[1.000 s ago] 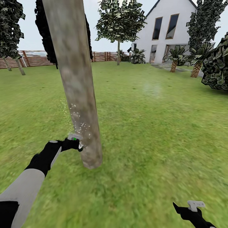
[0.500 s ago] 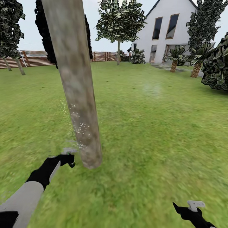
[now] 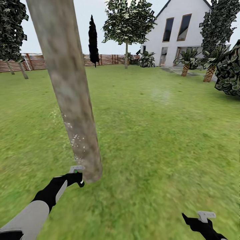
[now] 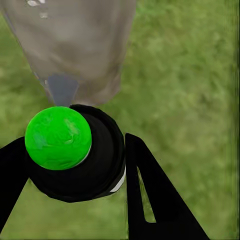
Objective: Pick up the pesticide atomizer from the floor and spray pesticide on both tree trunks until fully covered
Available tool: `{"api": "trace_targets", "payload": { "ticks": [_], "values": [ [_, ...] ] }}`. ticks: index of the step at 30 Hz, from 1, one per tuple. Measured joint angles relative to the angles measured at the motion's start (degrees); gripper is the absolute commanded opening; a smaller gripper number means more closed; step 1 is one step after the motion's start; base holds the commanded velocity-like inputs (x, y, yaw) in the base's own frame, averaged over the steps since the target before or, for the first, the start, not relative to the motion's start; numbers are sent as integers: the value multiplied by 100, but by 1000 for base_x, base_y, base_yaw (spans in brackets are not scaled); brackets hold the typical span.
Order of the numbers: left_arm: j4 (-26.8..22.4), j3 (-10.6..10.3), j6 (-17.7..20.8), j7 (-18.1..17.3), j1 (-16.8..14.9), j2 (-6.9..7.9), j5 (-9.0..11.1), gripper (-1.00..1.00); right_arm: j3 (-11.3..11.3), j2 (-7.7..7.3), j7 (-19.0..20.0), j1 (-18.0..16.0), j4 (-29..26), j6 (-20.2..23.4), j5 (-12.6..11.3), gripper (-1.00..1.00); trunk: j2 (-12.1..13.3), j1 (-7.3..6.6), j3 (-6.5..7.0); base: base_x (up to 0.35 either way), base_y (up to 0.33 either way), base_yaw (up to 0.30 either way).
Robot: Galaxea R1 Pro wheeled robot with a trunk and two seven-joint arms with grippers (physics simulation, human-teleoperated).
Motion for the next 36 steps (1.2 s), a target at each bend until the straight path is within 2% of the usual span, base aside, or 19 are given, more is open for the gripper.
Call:
{"api": "trace_targets", "payload": {
  "ticks": [12, 19, 21, 25, 31, 36],
  "values": [
    [-9, 0, -4, 20, 0, -100, -10, -100, 0, 0, 0, 0, 0, 0, -2, 100, 0, 0, 48, -37, -279, 199],
    [-4, 0, -4, 26, 0, -111, -10, -100, 0, 0, 0, 0, 0, 5, 3, 100, 0, 0, 65, 161, -248, 81],
    [0, 0, -4, 47, 7, -158, -19, -100, 0, 6, 0, 0, -2, 8, 6, 100, 0, 0, 65, 200, -231, 1],
    [0, 0, -4, 63, 9, -167, -22, -100, 0, 26, 0, 0, -6, 0, -2, 100, 0, 0, 66, 77, -265, 64],
    [0, 0, -4, 70, 9, -167, -16, -100, 0, 35, 0, 0, 1, 0, 1, 100, 0, 0, 66, 3, -275, 256],
    [0, 0, -1, 70, 9, -167, -16, -100, 0, 35, 0, 0, 1, 0, 3, 100, 0, 0, 66, 0, -275, 30]
  ]
}}
